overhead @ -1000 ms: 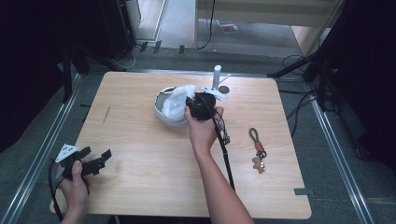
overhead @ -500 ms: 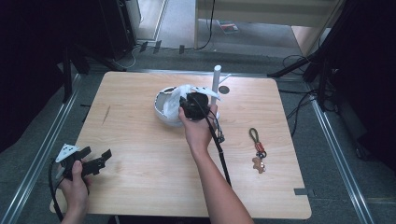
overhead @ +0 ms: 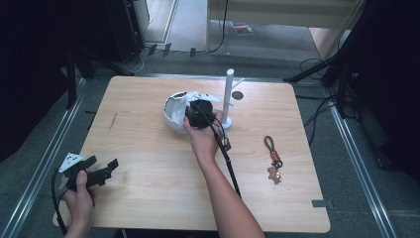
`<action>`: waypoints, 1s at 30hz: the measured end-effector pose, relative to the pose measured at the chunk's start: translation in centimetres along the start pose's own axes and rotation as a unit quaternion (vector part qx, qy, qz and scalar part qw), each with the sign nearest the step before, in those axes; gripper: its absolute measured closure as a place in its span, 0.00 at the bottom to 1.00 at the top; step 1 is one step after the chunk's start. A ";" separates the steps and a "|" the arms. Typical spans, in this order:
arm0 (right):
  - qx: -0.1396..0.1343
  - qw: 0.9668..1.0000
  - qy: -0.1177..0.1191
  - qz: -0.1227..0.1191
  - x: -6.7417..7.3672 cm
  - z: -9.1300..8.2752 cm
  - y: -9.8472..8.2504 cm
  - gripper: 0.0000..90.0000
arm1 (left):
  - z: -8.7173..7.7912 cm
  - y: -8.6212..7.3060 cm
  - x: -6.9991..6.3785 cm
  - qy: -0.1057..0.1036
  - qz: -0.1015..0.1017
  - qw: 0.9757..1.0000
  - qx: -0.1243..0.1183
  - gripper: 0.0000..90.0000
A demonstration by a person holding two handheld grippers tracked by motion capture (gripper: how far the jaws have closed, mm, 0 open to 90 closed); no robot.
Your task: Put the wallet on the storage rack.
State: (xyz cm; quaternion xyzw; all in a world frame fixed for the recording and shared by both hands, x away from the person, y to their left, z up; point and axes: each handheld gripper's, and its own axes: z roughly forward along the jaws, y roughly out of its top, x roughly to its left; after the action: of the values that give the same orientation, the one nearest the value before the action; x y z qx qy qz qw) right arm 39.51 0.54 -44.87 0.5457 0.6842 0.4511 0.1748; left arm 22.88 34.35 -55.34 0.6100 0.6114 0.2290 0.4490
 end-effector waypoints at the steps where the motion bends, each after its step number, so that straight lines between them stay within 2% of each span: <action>1: 0.002 1.000 0.002 0.000 -0.1 0.0 0.0 0.88 | 0.0 0.0 0.0 0.000 0.000 1.000 0.000 0.09; 2: 0.003 1.000 0.010 0.005 -0.3 -0.1 0.1 0.84 | 0.0 0.0 0.0 0.000 0.000 1.000 0.000 0.09; 4: 0.003 1.000 0.013 0.005 -0.4 -0.2 0.2 0.82 | 0.0 0.0 0.0 0.000 0.001 1.000 0.000 0.09; 6: 0.004 1.000 0.028 0.009 -0.6 -0.6 0.3 0.74 | 0.0 0.0 0.0 0.000 0.001 1.000 -0.001 0.09; 9: 0.003 1.000 0.031 0.004 -0.6 -0.9 0.3 0.70 | 0.0 0.0 0.0 0.000 0.002 1.000 -0.001 0.09; 10: 0.006 0.999 0.038 0.004 -0.7 -1.2 0.3 0.66 | 0.0 0.0 0.0 0.000 0.001 1.000 -0.002 0.09; 19: -0.013 0.999 0.033 -0.028 -1.1 -2.8 -0.1 0.56 | 0.0 0.0 0.0 0.000 0.001 1.000 0.000 0.09; 21: -0.021 0.998 0.041 -0.033 -1.3 -3.3 0.0 0.51 | 0.0 0.0 0.0 0.000 0.003 1.000 -0.001 0.09; 23: -0.015 0.999 0.038 -0.030 -1.4 -3.8 0.1 0.44 | 0.0 0.0 0.0 -0.001 0.002 1.000 -0.003 0.09; 24: -0.015 0.998 0.045 -0.030 -1.5 -4.2 0.1 0.35 | 0.0 0.0 0.0 -0.002 0.002 1.000 -0.003 0.09; 25: -0.011 0.998 0.049 -0.029 -1.6 -4.5 0.1 0.31 | -0.1 0.0 0.0 -0.002 0.002 1.000 -0.003 0.09; 26: -0.011 0.998 0.049 -0.029 -1.6 -4.5 0.1 0.31 | -0.1 -0.1 -0.1 -0.003 0.002 1.000 -0.004 0.09; 27: -0.003 0.998 0.053 -0.027 -1.7 -5.1 0.0 0.23 | -0.1 -0.1 -0.1 -0.003 0.003 1.000 -0.003 0.09; 30: -0.003 0.999 0.044 -0.029 -1.8 -5.6 -0.1 0.18 | 0.0 -0.1 -0.1 -0.002 0.003 1.000 -0.003 0.09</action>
State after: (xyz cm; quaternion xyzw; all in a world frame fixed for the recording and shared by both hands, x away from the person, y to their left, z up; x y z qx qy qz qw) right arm 35.95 -3.51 -42.43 0.5043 0.7058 0.4715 0.1588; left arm 22.80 34.28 -55.34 0.6108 0.6083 0.2309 0.4512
